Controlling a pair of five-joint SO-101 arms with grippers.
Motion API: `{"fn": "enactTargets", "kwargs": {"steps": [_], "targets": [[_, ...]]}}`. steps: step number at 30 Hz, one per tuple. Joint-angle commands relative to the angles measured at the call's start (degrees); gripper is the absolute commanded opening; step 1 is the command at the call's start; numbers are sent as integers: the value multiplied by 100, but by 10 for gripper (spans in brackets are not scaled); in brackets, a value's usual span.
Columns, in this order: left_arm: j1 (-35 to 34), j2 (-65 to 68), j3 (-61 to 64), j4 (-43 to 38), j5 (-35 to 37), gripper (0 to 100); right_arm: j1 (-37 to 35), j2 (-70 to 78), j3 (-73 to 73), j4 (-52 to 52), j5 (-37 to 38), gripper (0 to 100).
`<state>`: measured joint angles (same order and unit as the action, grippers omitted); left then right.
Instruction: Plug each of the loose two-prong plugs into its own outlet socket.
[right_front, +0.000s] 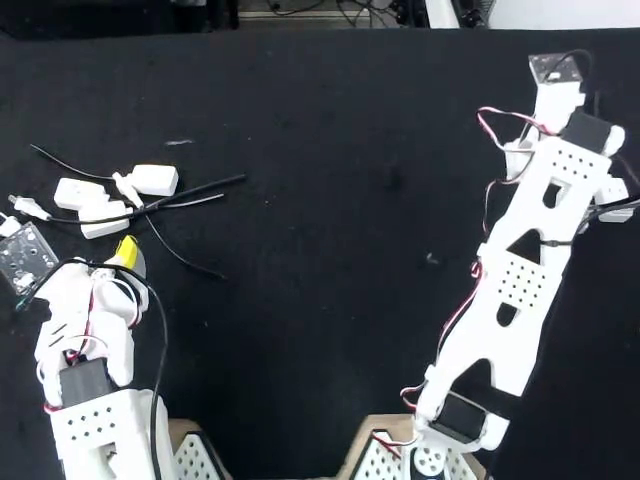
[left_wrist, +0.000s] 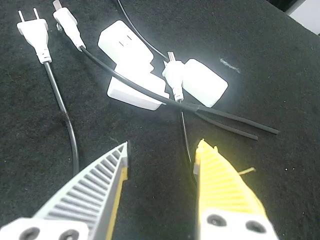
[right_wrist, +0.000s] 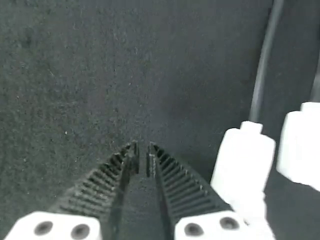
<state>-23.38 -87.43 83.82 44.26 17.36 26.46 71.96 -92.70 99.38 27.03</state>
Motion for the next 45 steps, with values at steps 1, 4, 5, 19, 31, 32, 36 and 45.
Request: {"fn": "enactTargets", "kwargs": {"steps": [1,4,5,19,31,32,36,45], "targets": [[-66,-18,-215,-141,44,223,149,207,-233,193,0,11],[-66,-18,-215,-141,44,223,193,514,-259,185,0,11],[-66,-18,-215,-141,44,223,193,602,-259,185,0,11],[110,-18,-207,-141,44,223,290,-303,-295,176,-53,11],[110,-18,-207,-141,44,223,563,-1886,-295,-9,-35,11],[110,-18,-207,-141,44,223,563,-1982,-295,-70,-53,11],[110,-18,-207,-141,44,223,519,-2316,-295,-149,-53,11],[110,-18,-207,-141,44,223,229,-2923,321,202,-484,11]]}}
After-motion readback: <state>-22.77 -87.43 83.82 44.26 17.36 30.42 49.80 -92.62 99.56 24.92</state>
